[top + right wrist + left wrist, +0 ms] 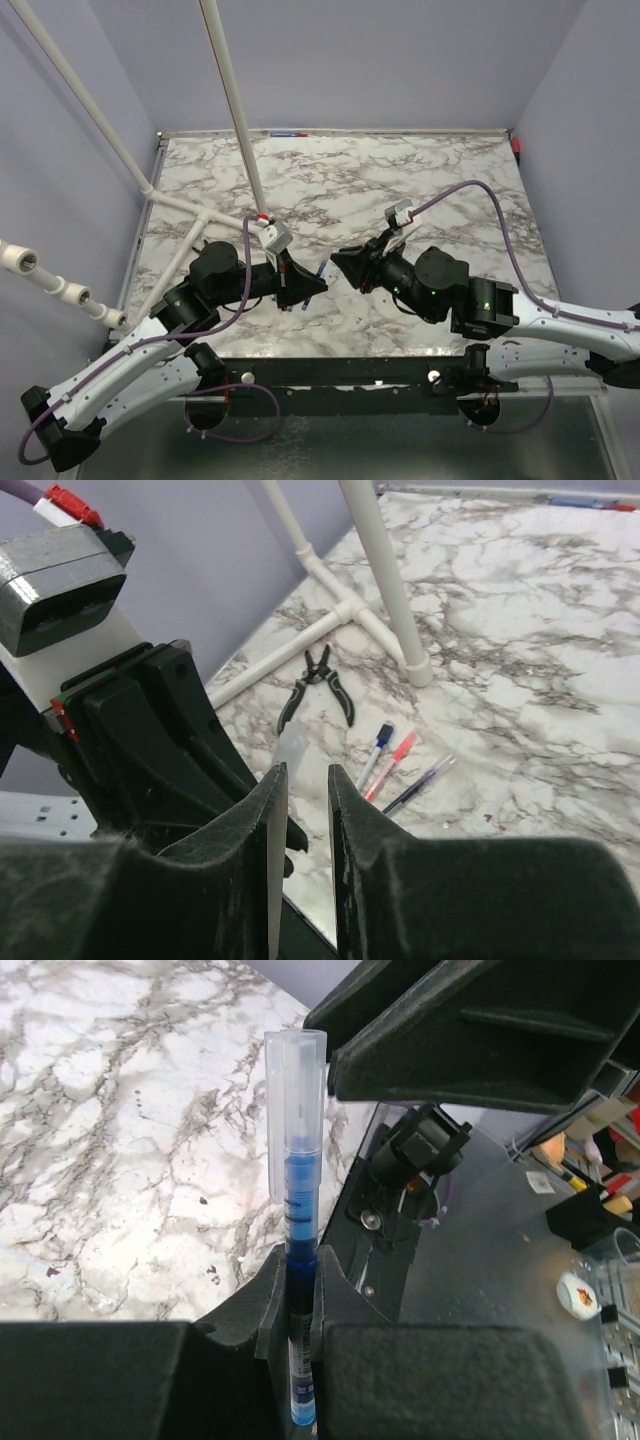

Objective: Insert the pens into the pen caps

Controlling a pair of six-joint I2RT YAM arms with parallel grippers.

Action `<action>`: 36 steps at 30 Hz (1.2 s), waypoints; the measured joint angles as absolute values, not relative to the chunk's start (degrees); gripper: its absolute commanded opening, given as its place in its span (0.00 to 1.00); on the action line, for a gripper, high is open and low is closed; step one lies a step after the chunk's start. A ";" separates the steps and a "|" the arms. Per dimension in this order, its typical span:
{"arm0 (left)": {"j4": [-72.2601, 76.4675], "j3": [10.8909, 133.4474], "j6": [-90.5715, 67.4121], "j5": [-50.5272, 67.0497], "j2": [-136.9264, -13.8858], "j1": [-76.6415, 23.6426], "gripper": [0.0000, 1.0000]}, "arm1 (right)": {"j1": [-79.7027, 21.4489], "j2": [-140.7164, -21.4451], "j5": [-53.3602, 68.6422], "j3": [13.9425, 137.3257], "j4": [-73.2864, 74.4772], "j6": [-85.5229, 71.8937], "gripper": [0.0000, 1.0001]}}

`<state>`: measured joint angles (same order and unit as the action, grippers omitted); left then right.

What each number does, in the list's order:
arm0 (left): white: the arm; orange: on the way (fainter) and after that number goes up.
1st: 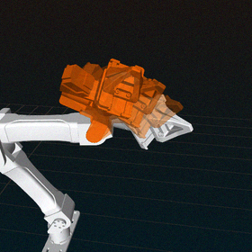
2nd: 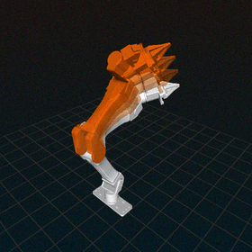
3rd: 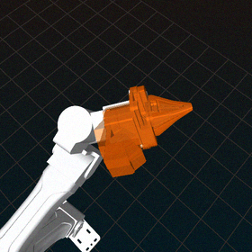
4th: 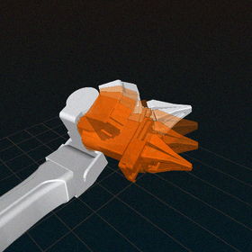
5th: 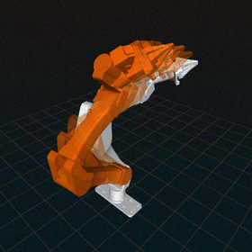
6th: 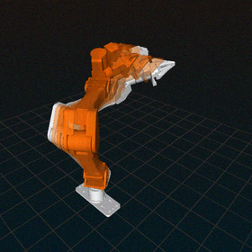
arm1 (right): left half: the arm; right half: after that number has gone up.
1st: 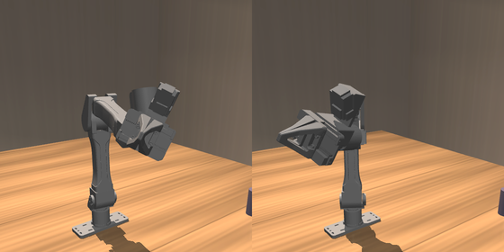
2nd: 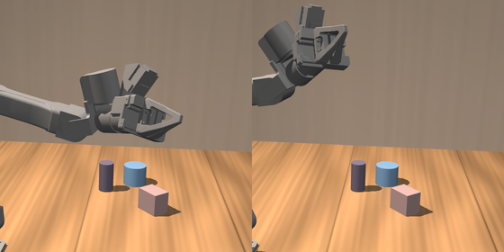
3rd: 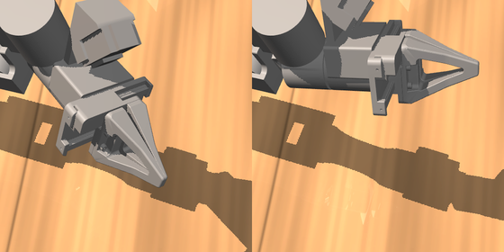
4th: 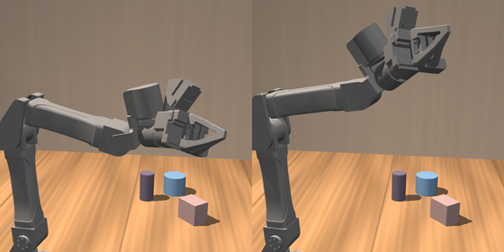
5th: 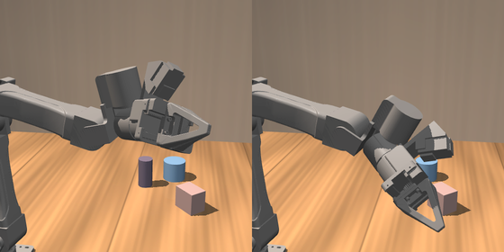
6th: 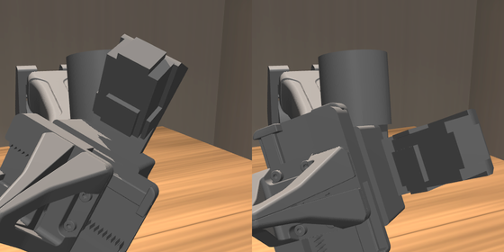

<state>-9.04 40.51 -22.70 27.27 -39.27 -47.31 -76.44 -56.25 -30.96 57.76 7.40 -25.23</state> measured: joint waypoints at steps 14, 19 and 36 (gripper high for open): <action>-7.90 38.17 -23.66 22.35 -37.08 -46.83 0.00 | -76.53 -60.34 -43.09 67.57 10.02 -10.37 0.40; -10.04 38.11 -27.09 16.01 -39.16 -46.85 0.00 | -75.92 -62.02 -48.45 68.29 12.64 -7.14 0.41; -16.12 37.80 -31.33 3.29 -55.99 -46.83 0.00 | -70.11 -65.45 -46.17 58.08 26.70 -16.69 0.45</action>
